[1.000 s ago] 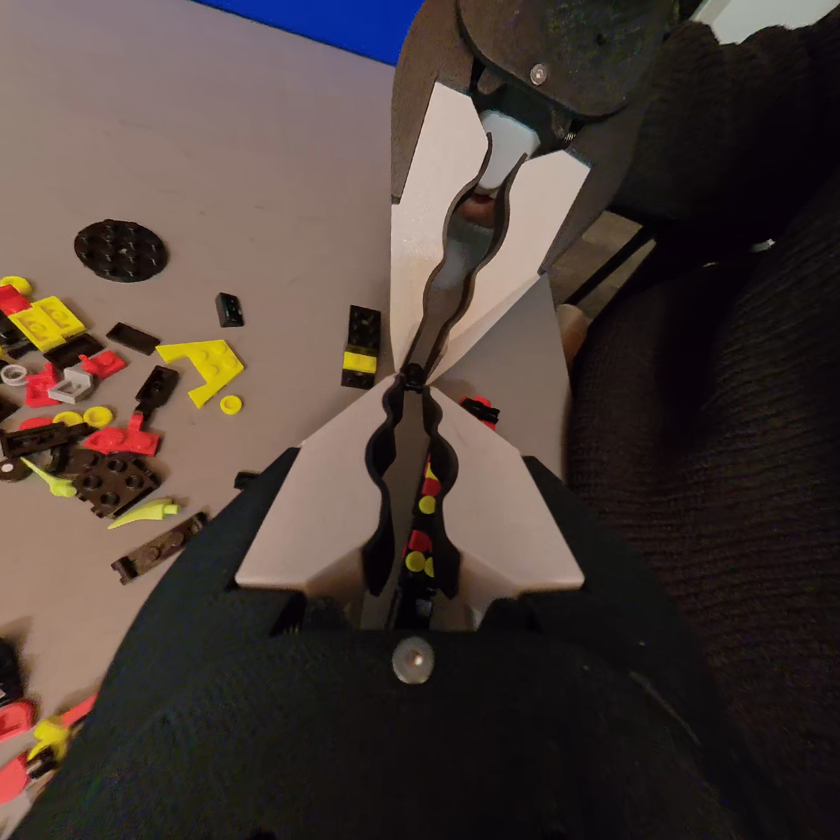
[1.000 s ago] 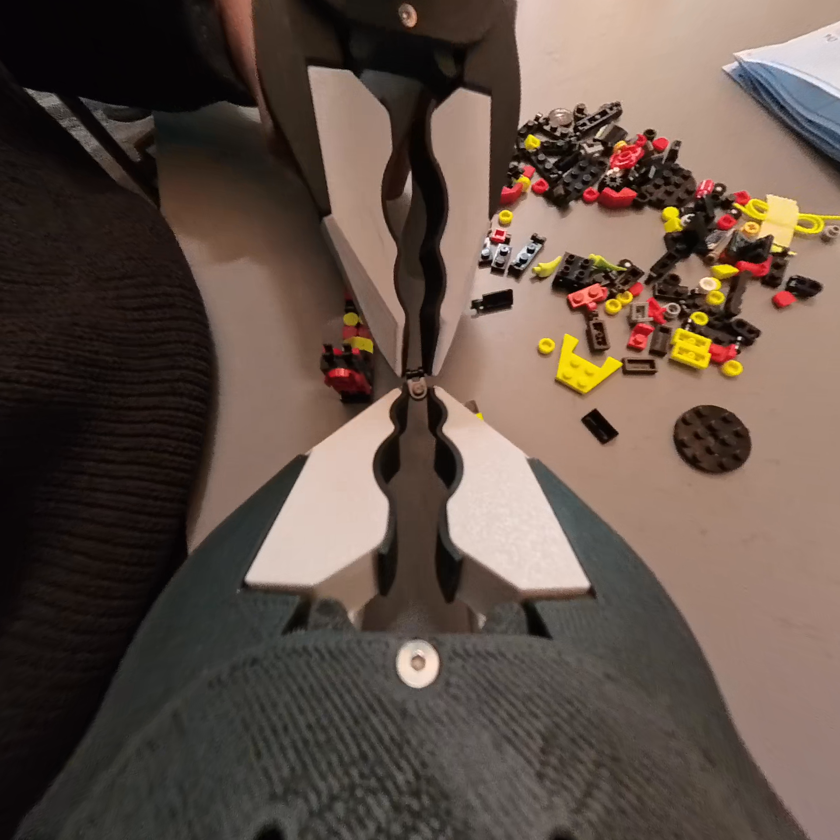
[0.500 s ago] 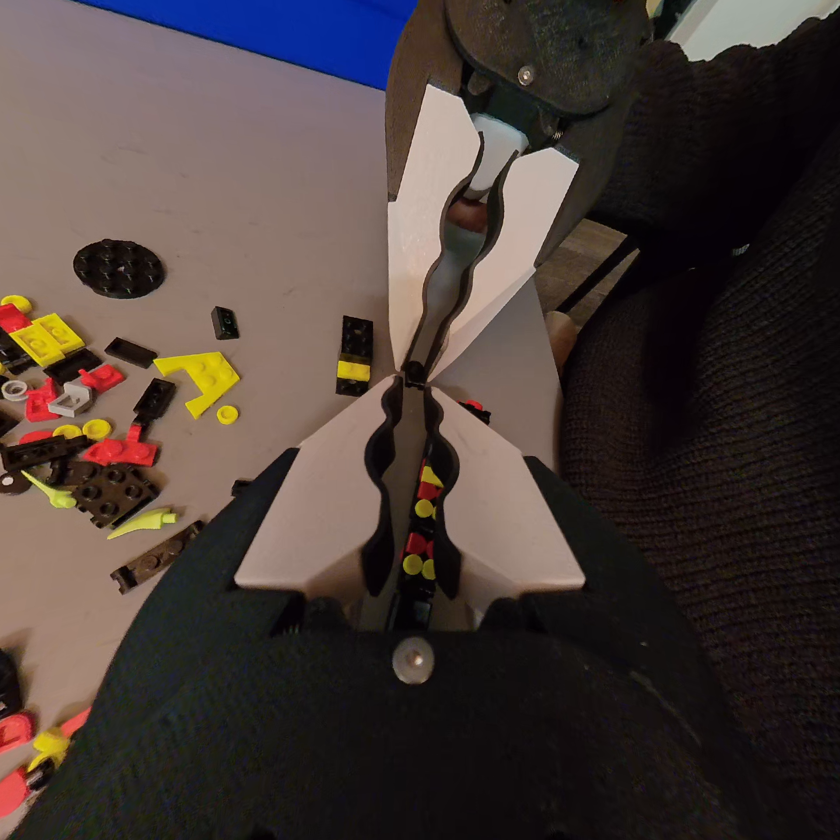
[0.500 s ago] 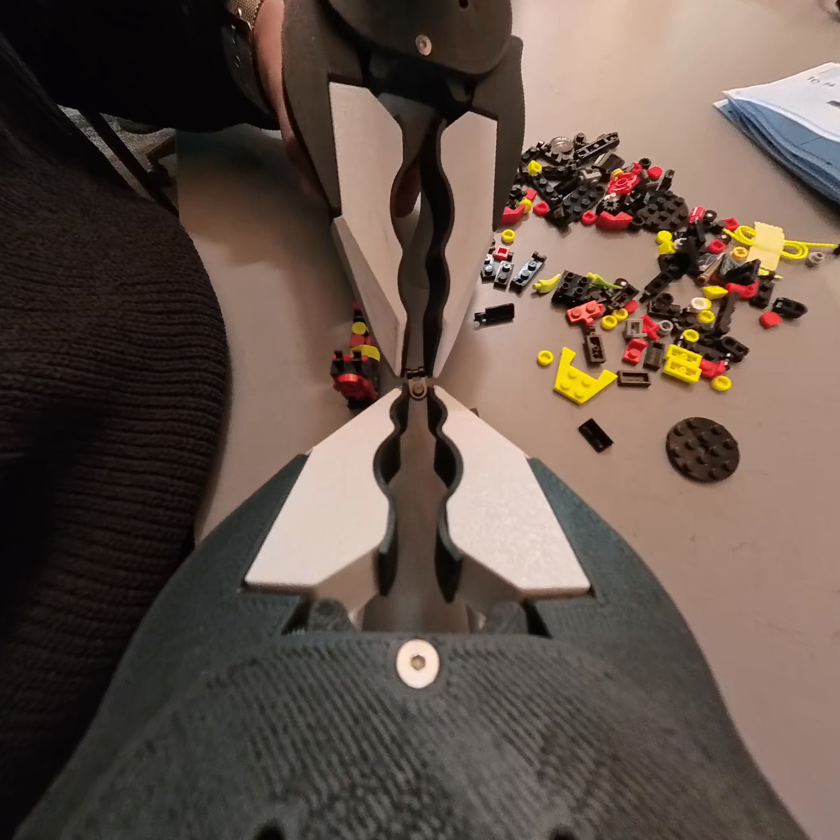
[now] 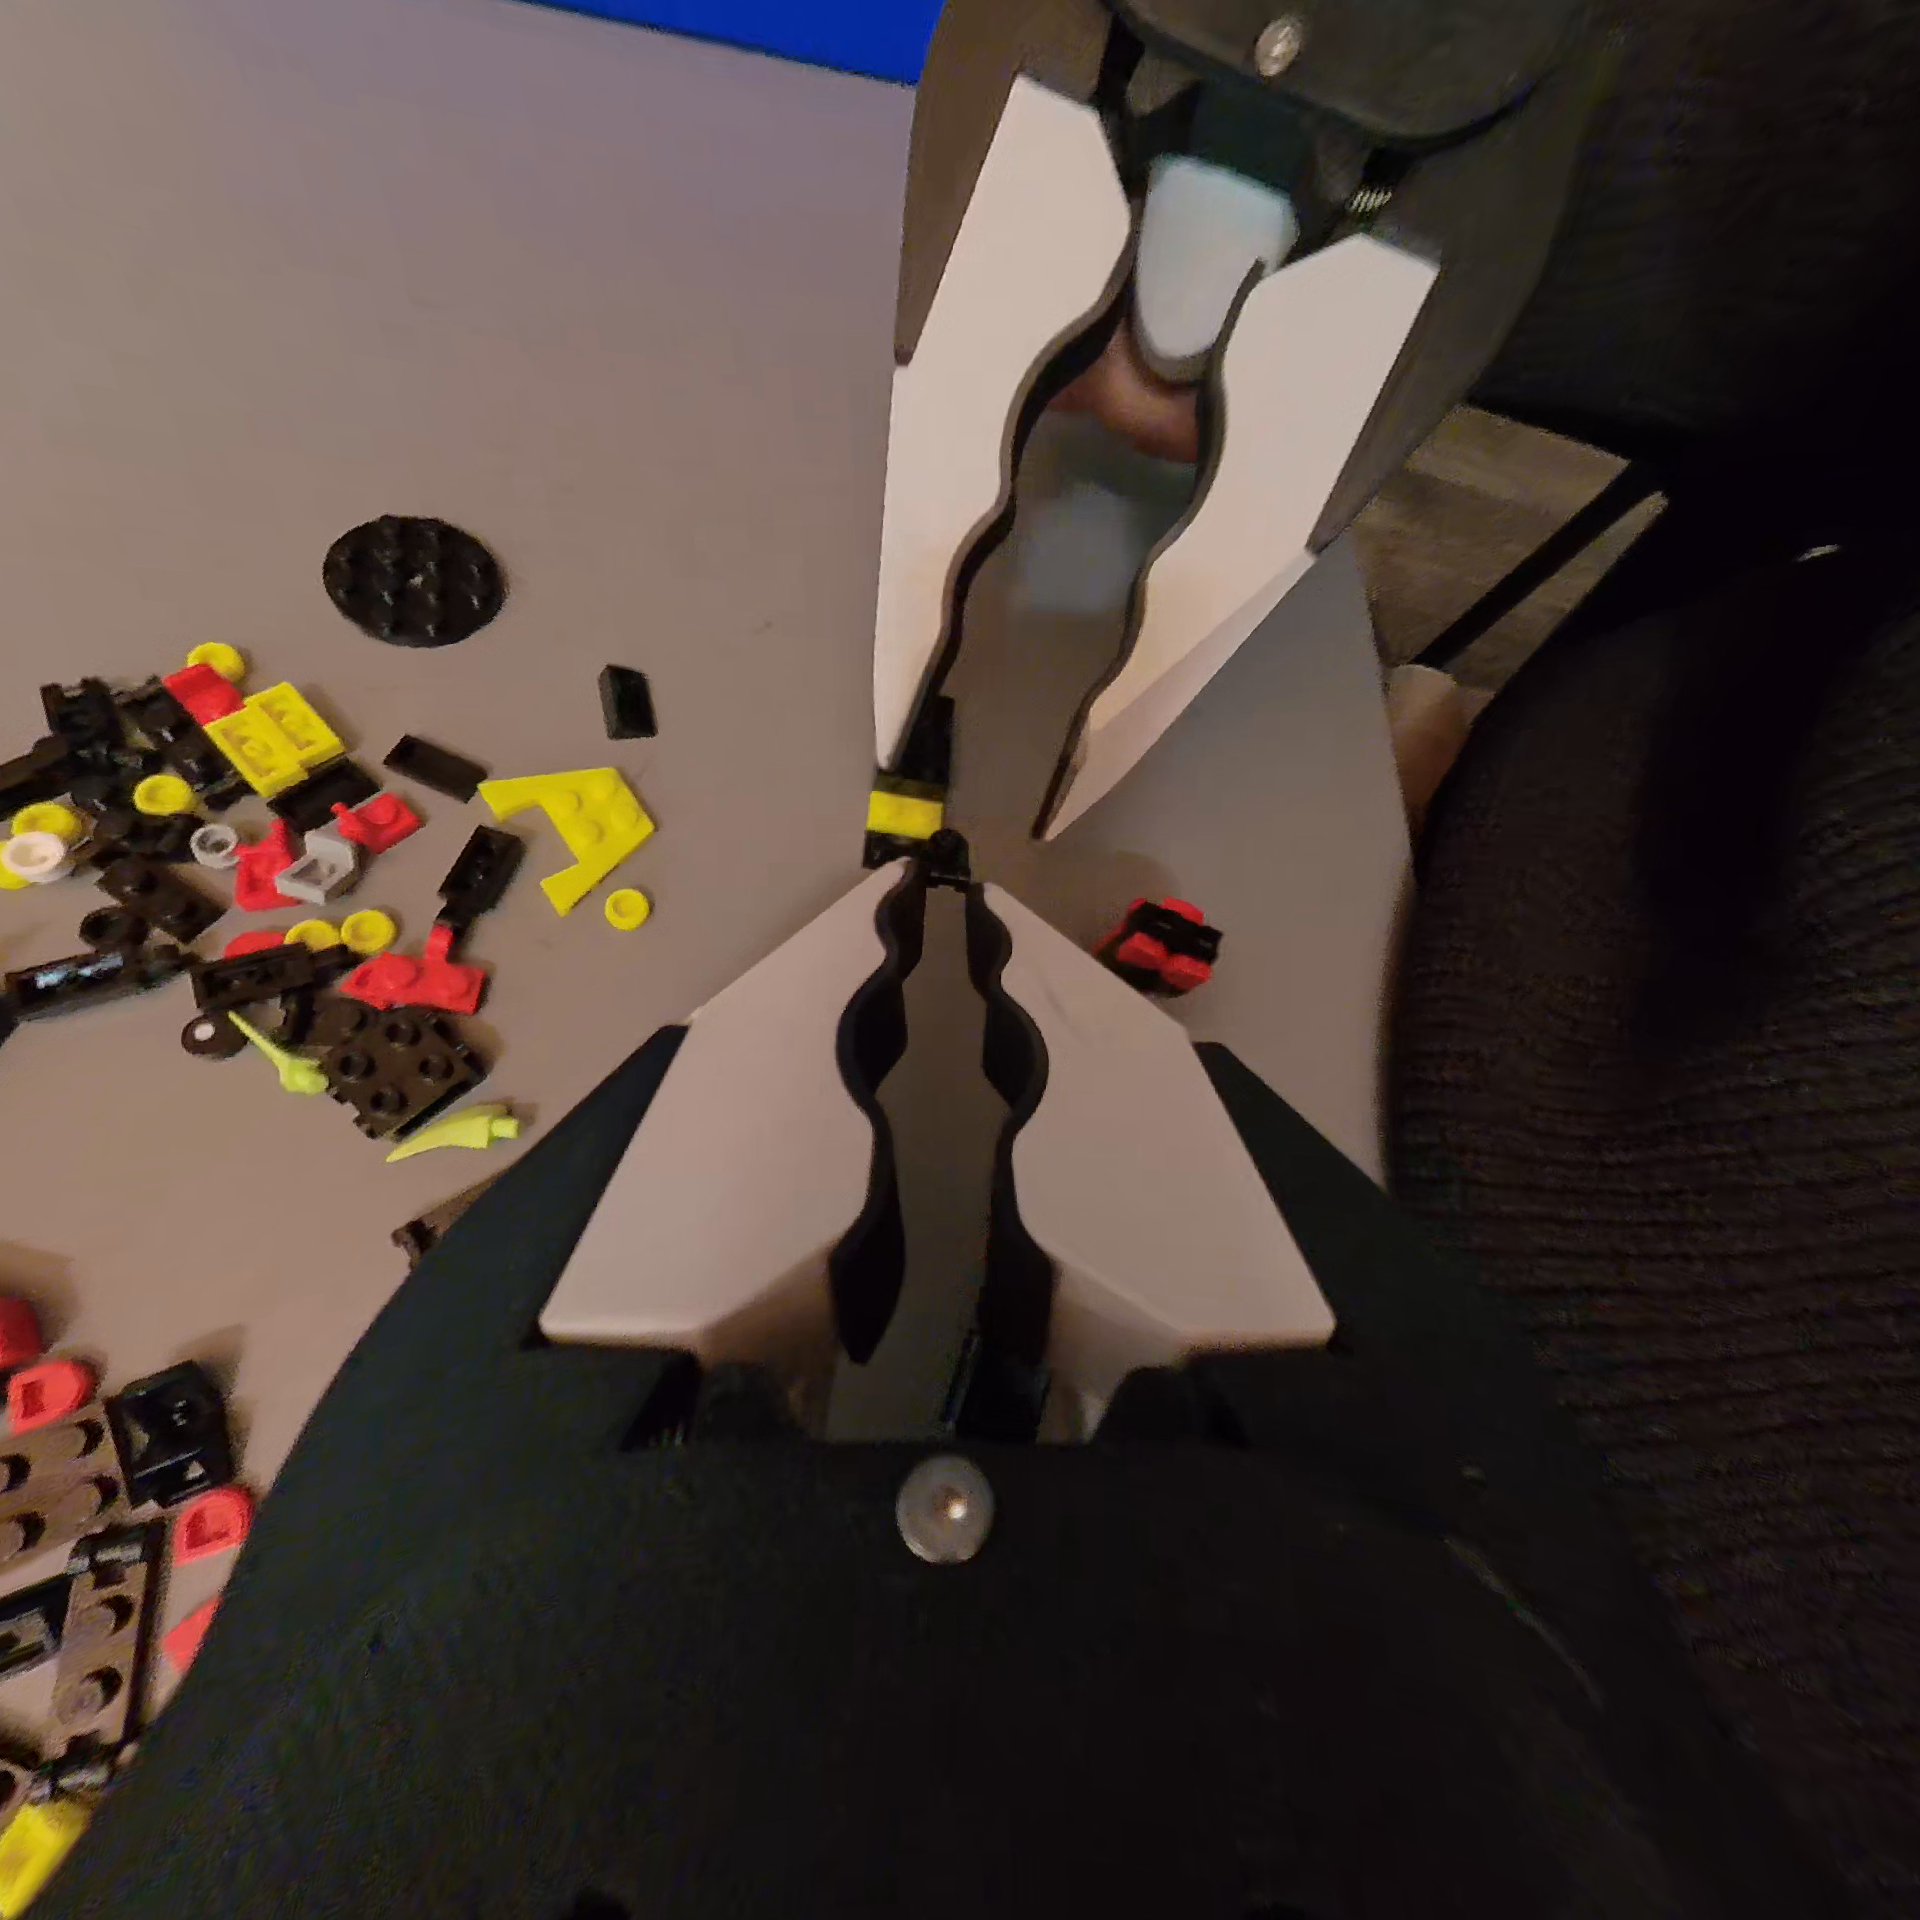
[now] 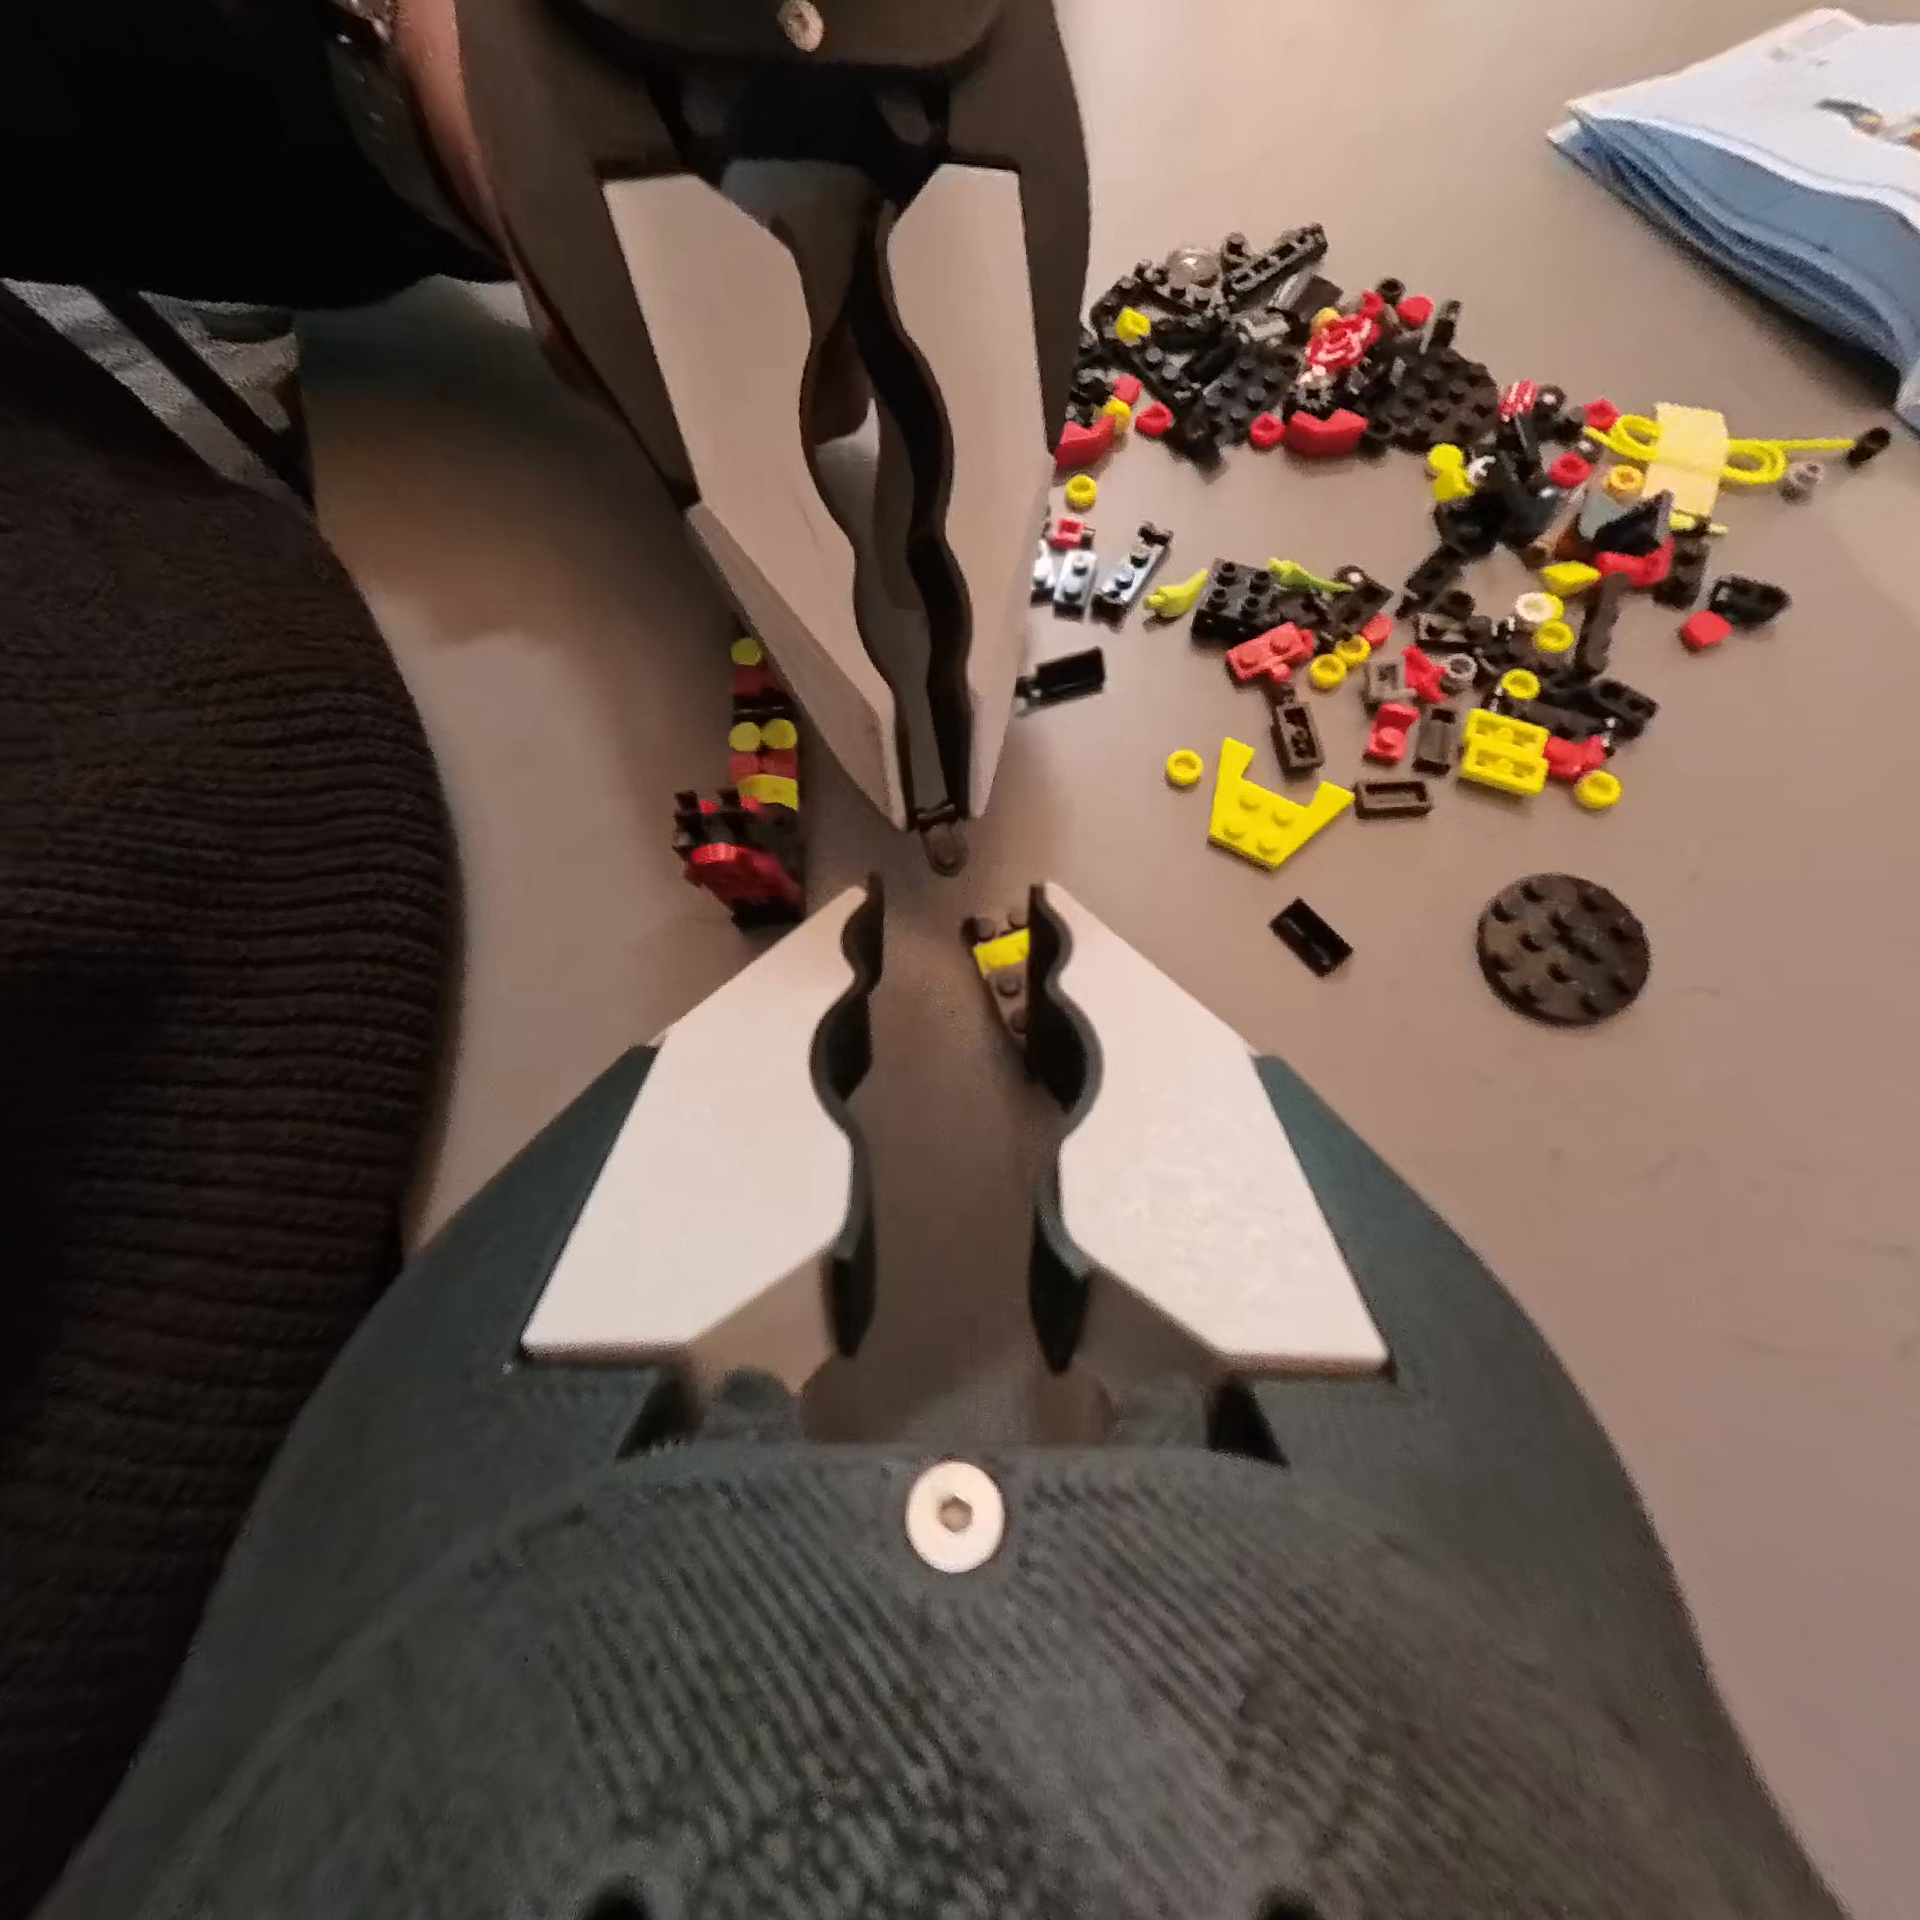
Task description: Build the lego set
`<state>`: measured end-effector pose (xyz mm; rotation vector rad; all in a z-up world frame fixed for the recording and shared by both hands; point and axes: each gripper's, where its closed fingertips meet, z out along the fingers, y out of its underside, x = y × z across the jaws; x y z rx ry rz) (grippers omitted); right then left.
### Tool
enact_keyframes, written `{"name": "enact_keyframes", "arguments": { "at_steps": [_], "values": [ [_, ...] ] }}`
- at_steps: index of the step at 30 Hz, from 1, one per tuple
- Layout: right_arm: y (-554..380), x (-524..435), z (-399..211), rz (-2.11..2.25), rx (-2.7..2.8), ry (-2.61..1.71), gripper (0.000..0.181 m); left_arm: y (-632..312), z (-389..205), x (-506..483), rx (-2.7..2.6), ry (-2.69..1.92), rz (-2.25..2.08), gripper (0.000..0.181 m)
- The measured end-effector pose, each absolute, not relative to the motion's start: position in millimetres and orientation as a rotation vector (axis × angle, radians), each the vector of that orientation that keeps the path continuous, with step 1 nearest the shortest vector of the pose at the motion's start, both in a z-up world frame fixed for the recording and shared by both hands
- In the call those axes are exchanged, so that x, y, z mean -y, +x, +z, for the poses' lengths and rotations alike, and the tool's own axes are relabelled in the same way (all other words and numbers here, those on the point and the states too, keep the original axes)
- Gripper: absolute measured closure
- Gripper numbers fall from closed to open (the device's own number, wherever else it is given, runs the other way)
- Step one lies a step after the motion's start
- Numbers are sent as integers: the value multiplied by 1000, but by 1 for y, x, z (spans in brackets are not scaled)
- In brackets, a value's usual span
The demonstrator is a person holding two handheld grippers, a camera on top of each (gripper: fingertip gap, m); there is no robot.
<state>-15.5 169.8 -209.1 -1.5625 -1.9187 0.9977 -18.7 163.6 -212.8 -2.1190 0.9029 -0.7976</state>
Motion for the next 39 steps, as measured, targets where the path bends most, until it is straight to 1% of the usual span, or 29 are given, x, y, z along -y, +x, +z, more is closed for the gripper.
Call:
{"name": "enact_keyframes", "arguments": {
  "at_steps": [1, 7, 17, 21, 39],
  "values": [
    [-15, -171, -209, 1010, 1913, -1574, 153, -19, -215, -165, -896, -2133, -786, 176],
    [-14, -175, -214, 940, 1935, -1574, 153, -16, -221, -168, -881, -2158, -775, 176],
    [-15, -172, -220, 830, 1988, -1513, 176, -15, -229, -168, -889, -2215, -753, 175],
    [-15, -172, -220, 851, 1978, -1529, 181, -12, -229, -169, -886, -2217, -766, 176],
    [-22, -173, -224, 784, 1977, -1528, 181, -12, -233, -168, -888, -2244, -774, 176]
  ]
}}
